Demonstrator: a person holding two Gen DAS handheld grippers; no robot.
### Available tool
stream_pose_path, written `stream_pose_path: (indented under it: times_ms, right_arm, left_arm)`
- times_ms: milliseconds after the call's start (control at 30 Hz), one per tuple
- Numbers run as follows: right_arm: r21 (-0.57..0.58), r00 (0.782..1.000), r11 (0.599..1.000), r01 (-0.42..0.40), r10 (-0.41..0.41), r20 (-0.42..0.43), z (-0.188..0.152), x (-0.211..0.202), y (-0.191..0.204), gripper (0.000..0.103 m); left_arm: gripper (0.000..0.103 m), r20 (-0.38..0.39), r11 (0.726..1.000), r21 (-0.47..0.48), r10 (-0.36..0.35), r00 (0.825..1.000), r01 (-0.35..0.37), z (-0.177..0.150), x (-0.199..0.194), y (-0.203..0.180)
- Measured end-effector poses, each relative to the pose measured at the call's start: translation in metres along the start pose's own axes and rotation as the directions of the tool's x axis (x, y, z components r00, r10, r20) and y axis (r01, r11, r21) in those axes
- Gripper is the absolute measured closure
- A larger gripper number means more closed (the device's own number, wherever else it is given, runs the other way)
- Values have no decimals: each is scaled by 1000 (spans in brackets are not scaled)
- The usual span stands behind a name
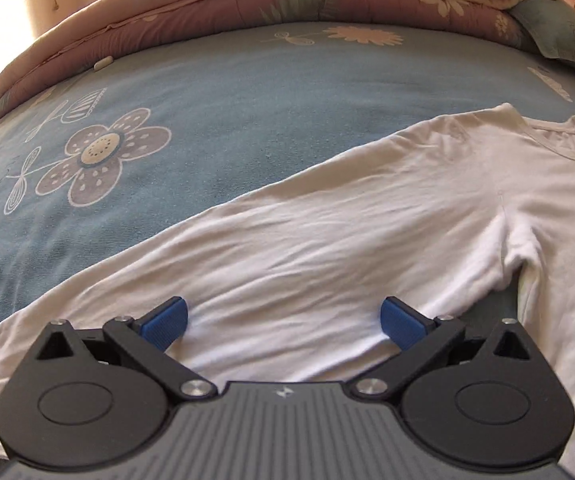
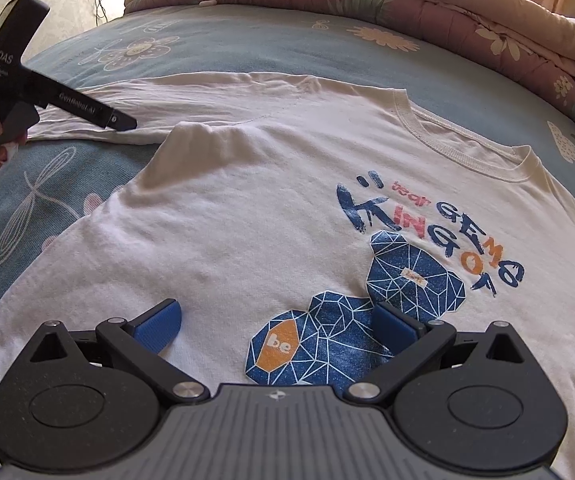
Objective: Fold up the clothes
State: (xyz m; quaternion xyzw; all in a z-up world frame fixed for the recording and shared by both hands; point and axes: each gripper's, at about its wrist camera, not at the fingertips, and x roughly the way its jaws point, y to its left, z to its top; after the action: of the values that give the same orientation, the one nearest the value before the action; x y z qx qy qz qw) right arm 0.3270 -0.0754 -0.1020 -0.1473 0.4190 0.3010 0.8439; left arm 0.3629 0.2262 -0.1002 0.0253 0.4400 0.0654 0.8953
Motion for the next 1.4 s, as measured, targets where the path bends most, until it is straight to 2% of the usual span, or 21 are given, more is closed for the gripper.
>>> stream_pose_path:
  times_ms: [67, 167, 367, 467, 533, 667, 833, 933, 1033, 1100, 1200, 1300, 1400]
  right_arm:
    - [-1, 1000, 1000, -2, 2, 0, -3, -5, -1, 0]
    - [24, 1000, 1000, -2, 1, 7, -9, -15, -2, 0]
    - [137, 1000, 990, 12, -14, 13, -22, -41, -19, 0]
    - [173, 997, 983, 59, -66, 30, -28, -55, -39, 0]
    - [190, 991, 975, 116, -126, 44, -33, -65, -61, 0]
    - [271, 966, 935, 227, -251, 59, -40, -81, -127, 0]
    - [419, 915, 839, 348, -401, 43, -54, -92, -225, 0]
    - [515, 902, 775, 366, -432, 8, -71, -90, -271, 0]
    - [598, 922, 727, 338, -384, -55, -97, -83, -297, 0]
    - [594, 925, 732, 333, -376, -56, -117, -86, -298, 0]
    - [551, 918, 757, 352, -395, -44, -141, -102, -293, 0]
    - [559, 910, 739, 374, -408, -70, -151, -120, -300, 0]
    - [582, 895, 715, 387, -442, -52, -149, -132, -315, 0]
  left_arm:
    - [1, -48, 999, -39, -1, 999, -1, 5, -5, 6]
    - [1, -29, 999, -32, 12, 999, -13, 21, -13, 1]
    - [1, 8, 995, 4, -96, 995, 96, 59, -13, -51]
    - [1, -17, 981, 51, -186, 982, 187, 74, -18, -93]
    - [1, -77, 957, 89, -270, 960, 276, 81, -21, -122]
    - [1, -125, 927, 145, -330, 936, 346, 84, -30, -175]
    - [1, -156, 911, 146, -365, 918, 386, 82, -32, -227]
    - [1, -173, 908, 133, -374, 911, 397, 79, -30, -252]
    - [1, -201, 903, 112, -387, 900, 414, 78, -23, -275]
    - [1, -220, 900, 118, -389, 895, 420, 78, -16, -290]
    - [1, -301, 905, 84, -375, 877, 416, 77, 3, -304]
    - [1, -313, 917, 67, -355, 881, 393, 80, 6, -308]
    - [1, -312, 924, 41, -350, 883, 381, 81, 5, -306]
